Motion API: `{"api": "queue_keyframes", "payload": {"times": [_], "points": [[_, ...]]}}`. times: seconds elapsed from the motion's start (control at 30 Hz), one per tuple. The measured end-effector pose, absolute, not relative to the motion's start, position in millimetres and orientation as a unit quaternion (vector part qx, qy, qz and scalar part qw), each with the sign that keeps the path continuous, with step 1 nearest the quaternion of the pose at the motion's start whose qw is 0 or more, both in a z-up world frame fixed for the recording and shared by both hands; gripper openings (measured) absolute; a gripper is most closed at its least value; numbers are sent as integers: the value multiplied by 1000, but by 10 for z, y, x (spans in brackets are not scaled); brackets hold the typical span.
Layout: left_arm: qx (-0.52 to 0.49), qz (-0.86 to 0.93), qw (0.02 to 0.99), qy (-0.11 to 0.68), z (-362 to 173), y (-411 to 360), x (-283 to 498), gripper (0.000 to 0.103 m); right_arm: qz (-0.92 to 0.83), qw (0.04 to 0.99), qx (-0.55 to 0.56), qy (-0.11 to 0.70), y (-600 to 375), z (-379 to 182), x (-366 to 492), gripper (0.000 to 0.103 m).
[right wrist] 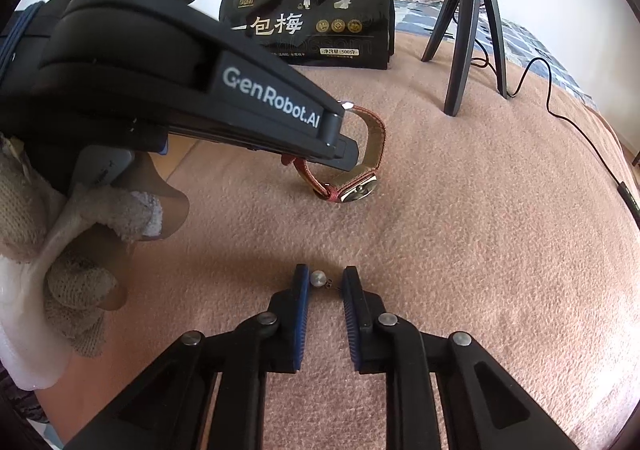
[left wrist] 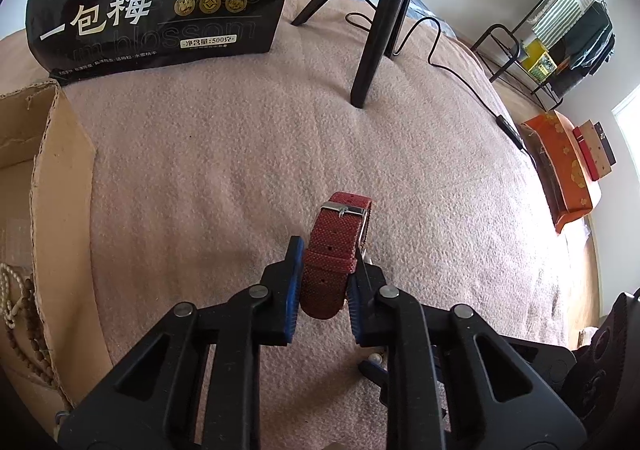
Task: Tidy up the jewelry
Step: 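Grasp the red watch strap with the left tool while the right tool grasps the other pearl earring, then carry the red watch and pearl earring over the cardboard box with both tools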
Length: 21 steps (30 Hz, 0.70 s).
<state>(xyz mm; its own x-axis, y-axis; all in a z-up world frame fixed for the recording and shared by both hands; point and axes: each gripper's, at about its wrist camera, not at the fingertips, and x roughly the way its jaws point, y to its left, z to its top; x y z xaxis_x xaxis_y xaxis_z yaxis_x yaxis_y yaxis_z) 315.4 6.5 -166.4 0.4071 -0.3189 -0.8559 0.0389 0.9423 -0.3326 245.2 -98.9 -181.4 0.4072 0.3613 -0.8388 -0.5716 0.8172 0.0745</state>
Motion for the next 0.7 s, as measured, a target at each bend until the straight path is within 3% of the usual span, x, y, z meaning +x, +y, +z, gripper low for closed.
{"api": "queue_keyframes", "payload": {"times": [0.7], "points": [[-128,-106,854,493,-1171,106,2905,17,261,856,-133,427,-1176,-1308,2118,15]]}}
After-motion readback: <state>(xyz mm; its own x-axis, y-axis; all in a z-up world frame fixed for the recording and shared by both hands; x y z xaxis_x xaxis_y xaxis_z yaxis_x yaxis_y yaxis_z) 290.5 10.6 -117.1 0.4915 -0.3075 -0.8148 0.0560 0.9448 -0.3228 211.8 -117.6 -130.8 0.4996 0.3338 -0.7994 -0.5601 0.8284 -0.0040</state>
